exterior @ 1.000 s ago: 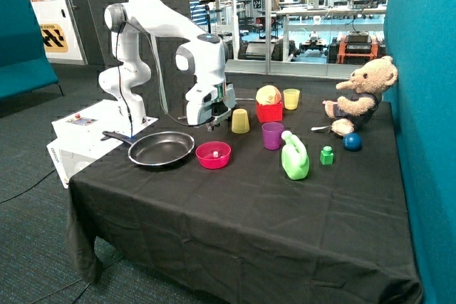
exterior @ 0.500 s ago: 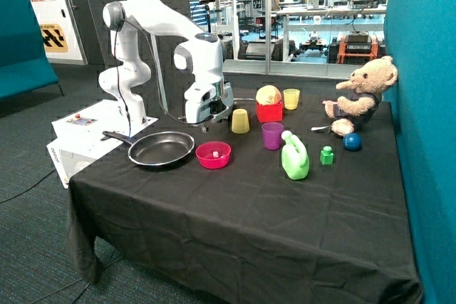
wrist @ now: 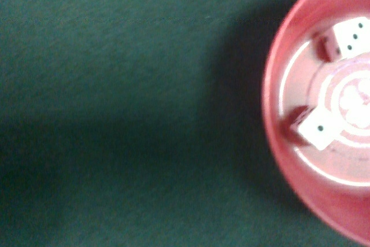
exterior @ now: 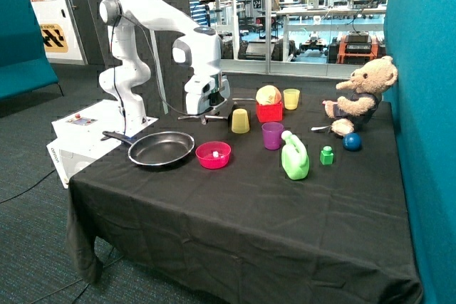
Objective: Roll the dices in the bowl
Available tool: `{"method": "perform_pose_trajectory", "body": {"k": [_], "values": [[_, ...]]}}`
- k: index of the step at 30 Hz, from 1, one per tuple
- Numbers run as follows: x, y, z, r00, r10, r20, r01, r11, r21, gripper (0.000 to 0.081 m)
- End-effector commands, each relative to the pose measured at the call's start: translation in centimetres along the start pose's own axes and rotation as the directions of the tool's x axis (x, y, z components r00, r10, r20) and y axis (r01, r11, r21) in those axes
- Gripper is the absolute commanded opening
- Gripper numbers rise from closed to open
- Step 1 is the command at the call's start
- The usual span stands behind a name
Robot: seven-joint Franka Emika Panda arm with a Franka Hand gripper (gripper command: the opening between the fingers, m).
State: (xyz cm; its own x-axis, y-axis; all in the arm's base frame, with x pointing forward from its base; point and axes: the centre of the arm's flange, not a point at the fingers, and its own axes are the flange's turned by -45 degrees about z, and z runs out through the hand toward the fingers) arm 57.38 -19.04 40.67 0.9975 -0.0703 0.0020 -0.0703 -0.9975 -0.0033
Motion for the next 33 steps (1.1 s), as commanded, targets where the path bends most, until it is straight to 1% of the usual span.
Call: {"method": "perform_pose_trajectory", "body": {"k": [1, 6, 13, 21, 26, 27, 28, 29, 33], "values": [[-1.4, -2.6, -1.2, 0.998, -0.061, 0.0022, 0.061, 0.998, -0.0032, 0.0397], [-2.0, -3.8, -1.6, 0.995, -0.099, 0.0023, 0.099, 0.995, -0.0031, 0.0387], [-2.5, -4.6, -2.1, 0.992, -0.128, 0.0024, 0.128, 0.992, -0.0031, 0.0382], [-2.4, -5.0, -2.4, 0.989, -0.147, 0.0025, 0.147, 0.989, -0.0030, 0.0380], [-2.4, -5.3, -2.4, 0.987, -0.163, 0.0025, 0.163, 0.987, -0.0030, 0.0381], [-2.4, -5.4, -2.4, 0.985, -0.174, 0.0025, 0.174, 0.985, -0.0029, 0.0381], [-2.4, -5.6, -2.4, 0.986, -0.168, 0.0025, 0.168, 0.986, -0.0030, 0.0383], [-2.4, -5.8, -2.4, 0.983, -0.185, 0.0026, 0.185, 0.983, -0.0029, 0.0382], [-2.5, -6.3, -2.5, 0.980, -0.198, 0.0026, 0.198, 0.980, -0.0029, 0.0385]]}}
